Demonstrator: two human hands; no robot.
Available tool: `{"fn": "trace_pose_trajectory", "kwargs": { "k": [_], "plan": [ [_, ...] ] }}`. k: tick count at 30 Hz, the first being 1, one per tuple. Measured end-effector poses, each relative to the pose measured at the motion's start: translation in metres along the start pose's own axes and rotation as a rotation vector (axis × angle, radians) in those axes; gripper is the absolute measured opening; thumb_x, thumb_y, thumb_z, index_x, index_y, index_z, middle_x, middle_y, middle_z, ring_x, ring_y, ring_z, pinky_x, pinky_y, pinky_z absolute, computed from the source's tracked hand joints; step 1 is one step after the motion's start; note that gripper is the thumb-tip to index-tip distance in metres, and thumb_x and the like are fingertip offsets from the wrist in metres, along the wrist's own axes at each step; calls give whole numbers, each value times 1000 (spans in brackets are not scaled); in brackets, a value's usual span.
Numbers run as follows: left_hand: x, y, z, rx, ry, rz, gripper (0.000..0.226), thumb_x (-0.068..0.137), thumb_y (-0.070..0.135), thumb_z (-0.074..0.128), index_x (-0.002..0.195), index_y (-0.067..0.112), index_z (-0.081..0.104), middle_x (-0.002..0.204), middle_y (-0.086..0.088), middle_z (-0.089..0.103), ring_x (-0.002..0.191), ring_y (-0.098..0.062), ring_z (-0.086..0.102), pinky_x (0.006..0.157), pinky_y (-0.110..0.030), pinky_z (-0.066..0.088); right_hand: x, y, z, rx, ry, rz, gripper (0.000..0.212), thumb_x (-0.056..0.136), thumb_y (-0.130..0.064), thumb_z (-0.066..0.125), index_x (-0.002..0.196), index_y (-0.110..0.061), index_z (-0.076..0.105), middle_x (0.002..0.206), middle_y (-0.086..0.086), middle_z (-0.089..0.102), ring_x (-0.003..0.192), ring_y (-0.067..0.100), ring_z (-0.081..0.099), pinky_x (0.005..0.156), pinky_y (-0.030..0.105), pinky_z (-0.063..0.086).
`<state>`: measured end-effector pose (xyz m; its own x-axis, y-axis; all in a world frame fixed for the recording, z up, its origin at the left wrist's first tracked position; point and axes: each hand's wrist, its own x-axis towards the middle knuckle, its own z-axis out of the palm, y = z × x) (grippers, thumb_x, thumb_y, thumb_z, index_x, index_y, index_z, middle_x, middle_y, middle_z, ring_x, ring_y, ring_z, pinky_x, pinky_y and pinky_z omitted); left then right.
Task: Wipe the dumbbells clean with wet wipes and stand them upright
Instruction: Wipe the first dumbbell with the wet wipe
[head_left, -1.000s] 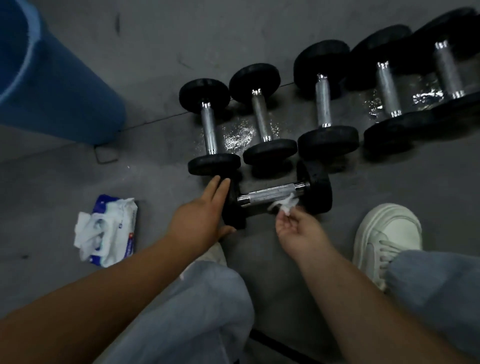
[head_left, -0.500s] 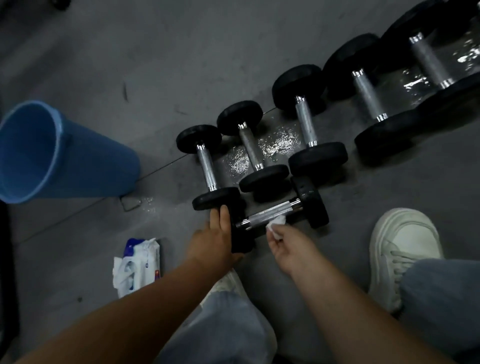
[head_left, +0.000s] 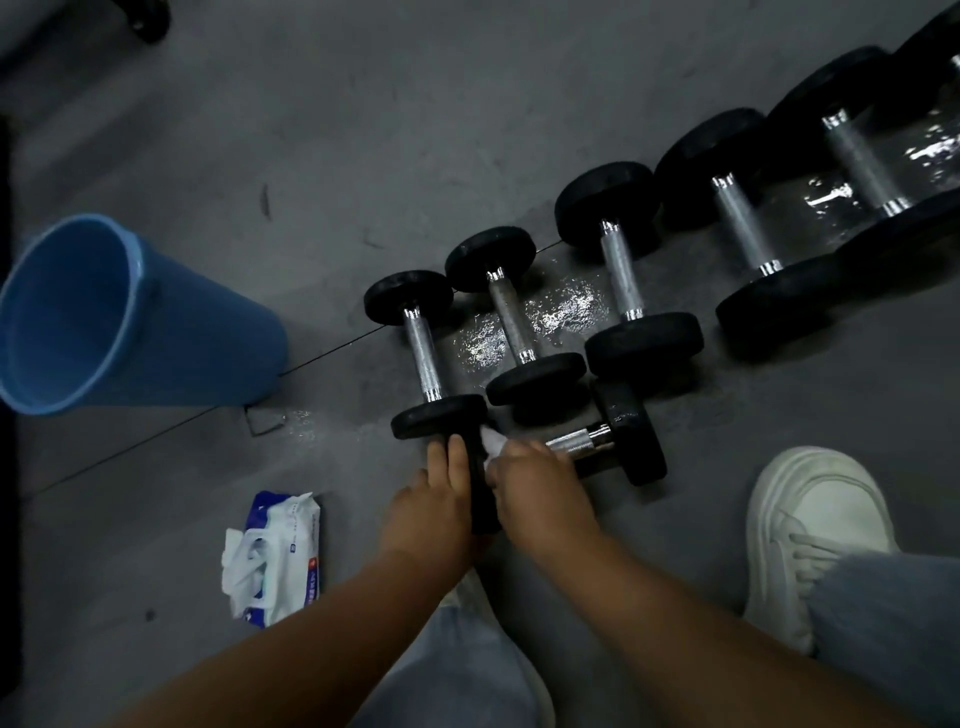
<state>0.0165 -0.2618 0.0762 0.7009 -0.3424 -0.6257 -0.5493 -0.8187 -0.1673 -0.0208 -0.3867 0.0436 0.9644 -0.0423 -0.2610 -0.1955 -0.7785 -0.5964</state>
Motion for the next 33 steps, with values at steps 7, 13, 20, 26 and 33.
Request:
{"fn": "trace_pose_trajectory", "kwargs": {
  "k": [7,13,20,26,33],
  "plan": [
    [0,-1,4,0,8,8,105,90,59,52,154,6,-12,161,-18,5,126,-28,48,92,-34,44,12,-3,-13,16,-237,139,28,90,-7,47,116,-15,55,121,12,50,112,32,53,89,37,47],
    [9,-13,8,-331,37,41,111,78,54,70,157,14,3,158,-8,20,128,-25,50,95,-34,48,13,4,-10,0,-345,212,30,91,-12,53,120,-9,57,130,16,53,111,32,59,88,34,49],
    [15,-7,9,-1586,-194,-376,64,86,30,75,135,41,36,115,7,65,95,-14,69,62,-31,59,15,13,-2,205,-412,359,19,89,-22,50,97,-8,61,117,16,64,103,28,64,88,33,48],
    [36,-10,4,-1667,-550,-470,53,78,39,73,124,19,58,103,-13,69,87,-27,70,69,-46,59,-1,17,-32,205,-78,279,19,85,-6,55,95,-20,63,107,2,54,96,21,57,78,25,40],
    [10,8,-26,-1630,-223,-431,38,84,0,61,116,18,52,69,-11,54,47,-21,50,40,-21,39,-15,28,-88,108,24,280,17,84,-10,52,92,-24,56,100,-2,49,89,21,55,71,25,39]
  ]
}}
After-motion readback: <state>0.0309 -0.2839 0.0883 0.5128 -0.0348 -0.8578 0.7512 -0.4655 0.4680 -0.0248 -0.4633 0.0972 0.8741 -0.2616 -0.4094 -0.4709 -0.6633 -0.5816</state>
